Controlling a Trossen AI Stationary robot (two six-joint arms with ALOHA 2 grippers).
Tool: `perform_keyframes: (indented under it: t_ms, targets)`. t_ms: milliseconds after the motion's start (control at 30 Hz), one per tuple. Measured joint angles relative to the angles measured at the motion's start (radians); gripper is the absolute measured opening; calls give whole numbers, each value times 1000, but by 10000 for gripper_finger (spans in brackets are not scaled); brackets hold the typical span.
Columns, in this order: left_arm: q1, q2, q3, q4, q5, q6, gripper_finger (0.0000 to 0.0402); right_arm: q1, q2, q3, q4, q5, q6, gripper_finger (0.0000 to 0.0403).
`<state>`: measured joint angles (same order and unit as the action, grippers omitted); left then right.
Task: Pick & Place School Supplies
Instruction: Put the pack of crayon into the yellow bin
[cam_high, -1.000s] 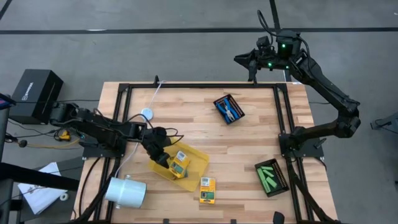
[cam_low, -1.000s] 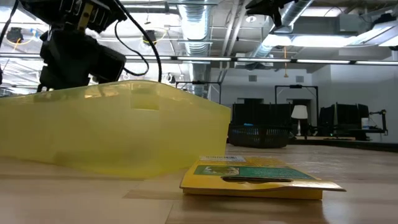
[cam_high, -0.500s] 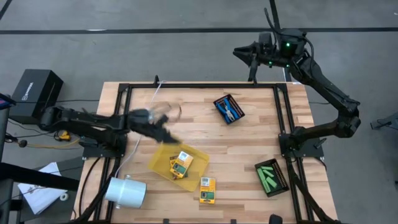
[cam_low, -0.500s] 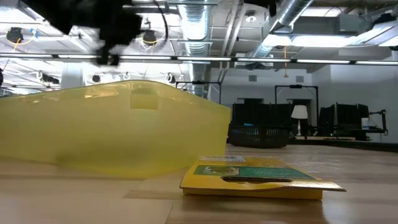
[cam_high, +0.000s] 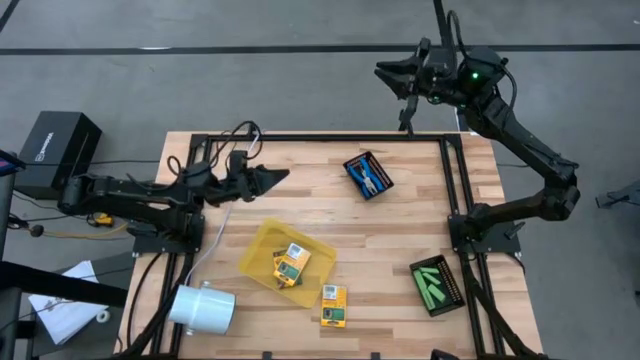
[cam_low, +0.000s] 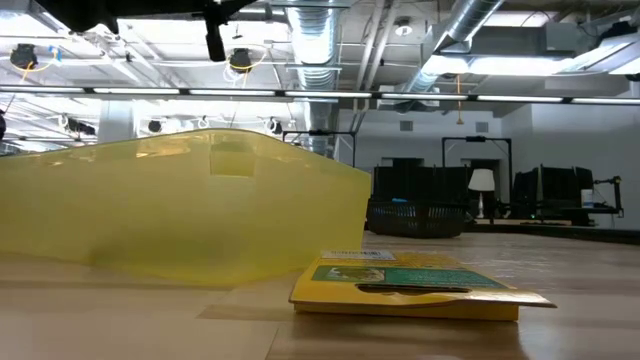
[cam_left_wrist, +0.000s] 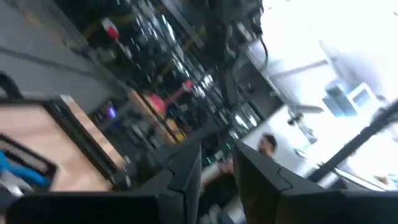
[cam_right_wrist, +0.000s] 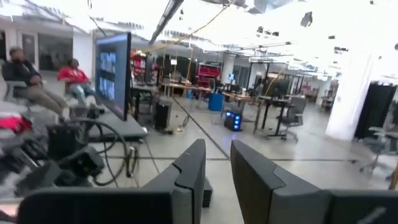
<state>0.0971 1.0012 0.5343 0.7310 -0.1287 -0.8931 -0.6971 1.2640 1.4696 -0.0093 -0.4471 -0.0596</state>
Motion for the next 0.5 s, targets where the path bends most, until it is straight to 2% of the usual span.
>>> perform_keyframes:
  t_ms: [100,200,300,367,500]
  targets:
    - [8,0,0,44,-58,22,86,0,0,0,-23,-2,107,68]
    - [57,0,0,49,-34,25,85,8,0,0,-93,-56,178,68]
    - [125,0,0,53,62,25,79,56,0,0,-212,-75,230,68]
    - [169,0,0,56,153,23,74,125,0,0,-328,-52,264,68]
    - [246,-19,-1,71,340,22,63,305,1,-17,-517,120,340,68]
